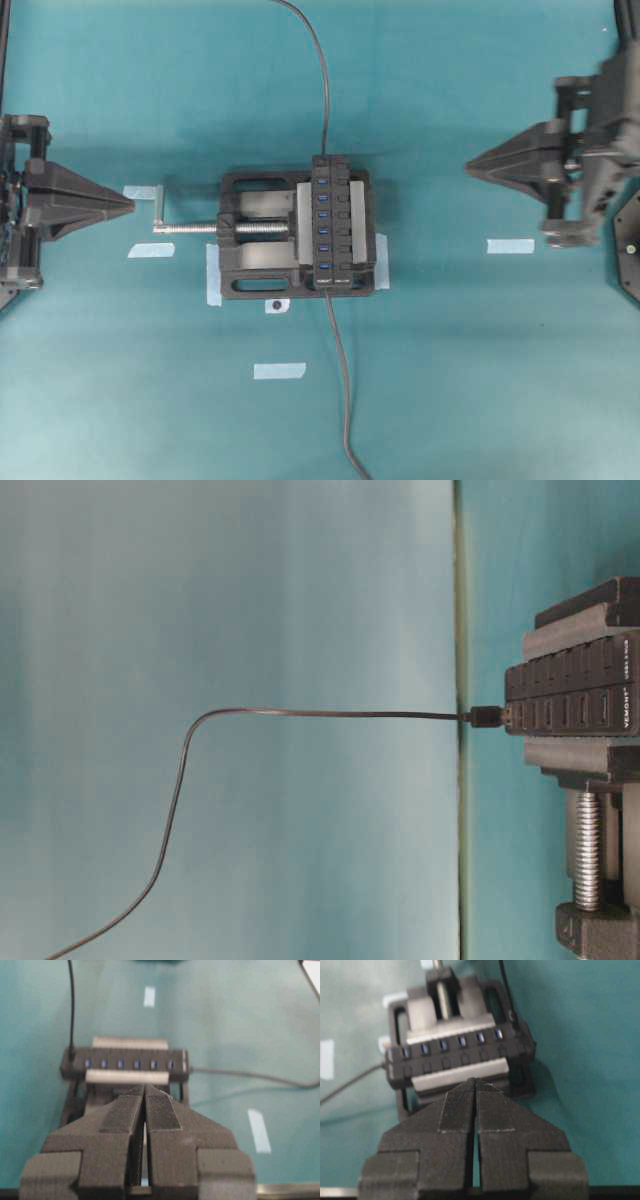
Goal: Insert the USB into the second port from the front of the fixed hub.
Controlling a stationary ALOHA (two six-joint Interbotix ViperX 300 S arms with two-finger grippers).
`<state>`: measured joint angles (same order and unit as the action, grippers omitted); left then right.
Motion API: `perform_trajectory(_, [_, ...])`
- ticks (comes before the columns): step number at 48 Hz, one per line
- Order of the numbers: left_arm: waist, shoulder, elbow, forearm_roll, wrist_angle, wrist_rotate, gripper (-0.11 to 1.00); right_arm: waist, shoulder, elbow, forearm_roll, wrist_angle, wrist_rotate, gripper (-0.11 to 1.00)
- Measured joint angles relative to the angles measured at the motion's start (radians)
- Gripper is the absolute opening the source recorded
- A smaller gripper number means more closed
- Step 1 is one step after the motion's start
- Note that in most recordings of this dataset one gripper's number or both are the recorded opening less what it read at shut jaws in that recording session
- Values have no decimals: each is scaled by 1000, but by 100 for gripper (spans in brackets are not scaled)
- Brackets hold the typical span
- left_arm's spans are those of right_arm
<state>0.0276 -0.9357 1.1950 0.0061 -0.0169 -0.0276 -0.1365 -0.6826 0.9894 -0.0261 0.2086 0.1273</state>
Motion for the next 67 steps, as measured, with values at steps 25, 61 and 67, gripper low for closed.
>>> perform_trajectory(25, [0,97,-31,0,114,0,0,-87,163,-80,-32,32,-28,-1])
perform_trajectory(61, [2,64,-31,0,146,0,0,-120,468,-252,-32,21,-190,-1])
perform_trajectory(67, [2,64,-31,-2,147,0,0,-120,518,-278,-34,9,-210,-1])
